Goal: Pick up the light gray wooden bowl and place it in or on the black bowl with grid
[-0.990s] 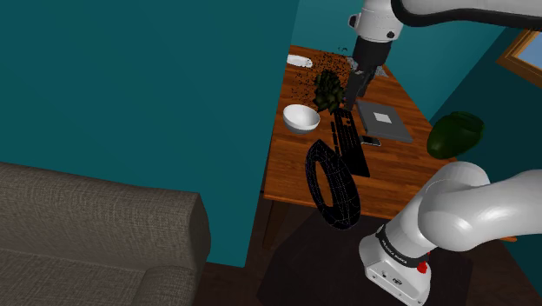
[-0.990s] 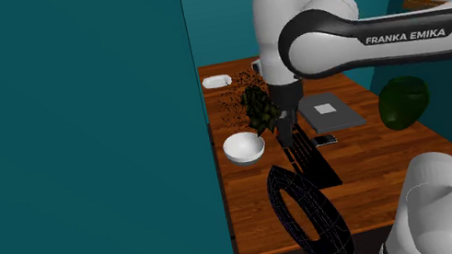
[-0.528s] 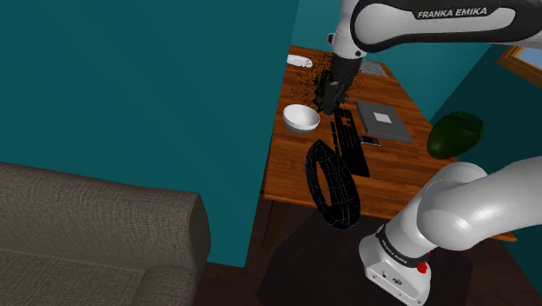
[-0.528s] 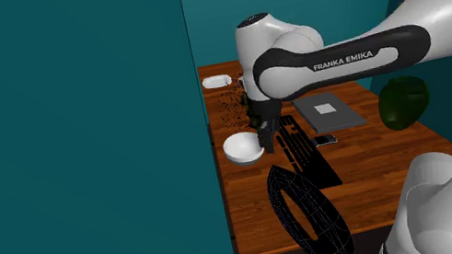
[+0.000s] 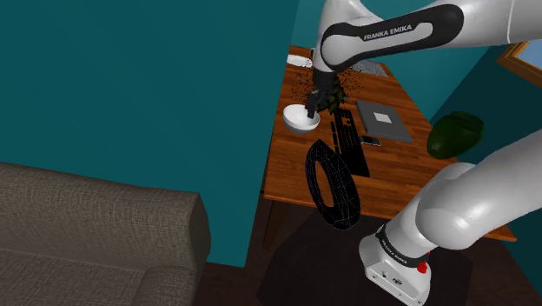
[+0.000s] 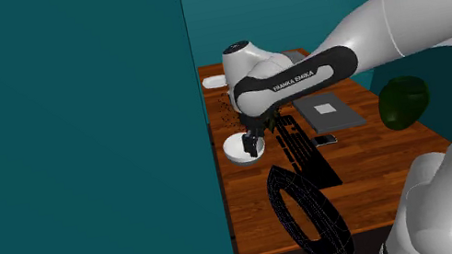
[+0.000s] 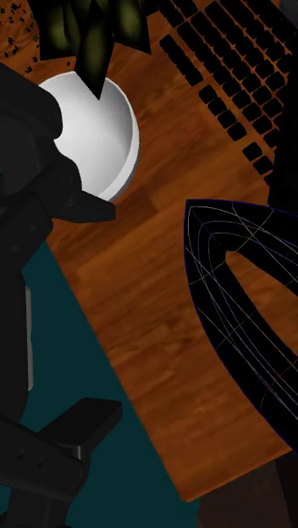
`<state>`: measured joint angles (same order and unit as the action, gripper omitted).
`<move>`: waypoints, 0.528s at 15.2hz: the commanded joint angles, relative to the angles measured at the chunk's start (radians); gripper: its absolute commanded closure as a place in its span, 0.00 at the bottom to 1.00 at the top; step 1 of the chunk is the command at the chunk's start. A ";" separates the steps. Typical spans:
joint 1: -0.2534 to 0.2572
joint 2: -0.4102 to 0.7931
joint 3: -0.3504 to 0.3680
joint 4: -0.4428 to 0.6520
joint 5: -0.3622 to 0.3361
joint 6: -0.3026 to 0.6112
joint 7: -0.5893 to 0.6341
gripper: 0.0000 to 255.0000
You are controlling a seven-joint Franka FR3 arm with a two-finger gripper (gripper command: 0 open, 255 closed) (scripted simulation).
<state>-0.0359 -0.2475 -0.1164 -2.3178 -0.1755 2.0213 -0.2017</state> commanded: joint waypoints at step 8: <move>-0.029 0.331 -0.039 0.155 0.005 0.204 -0.038 0.00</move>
<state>-0.0633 0.0464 -0.1539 -2.1865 -0.1733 2.2085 -0.2376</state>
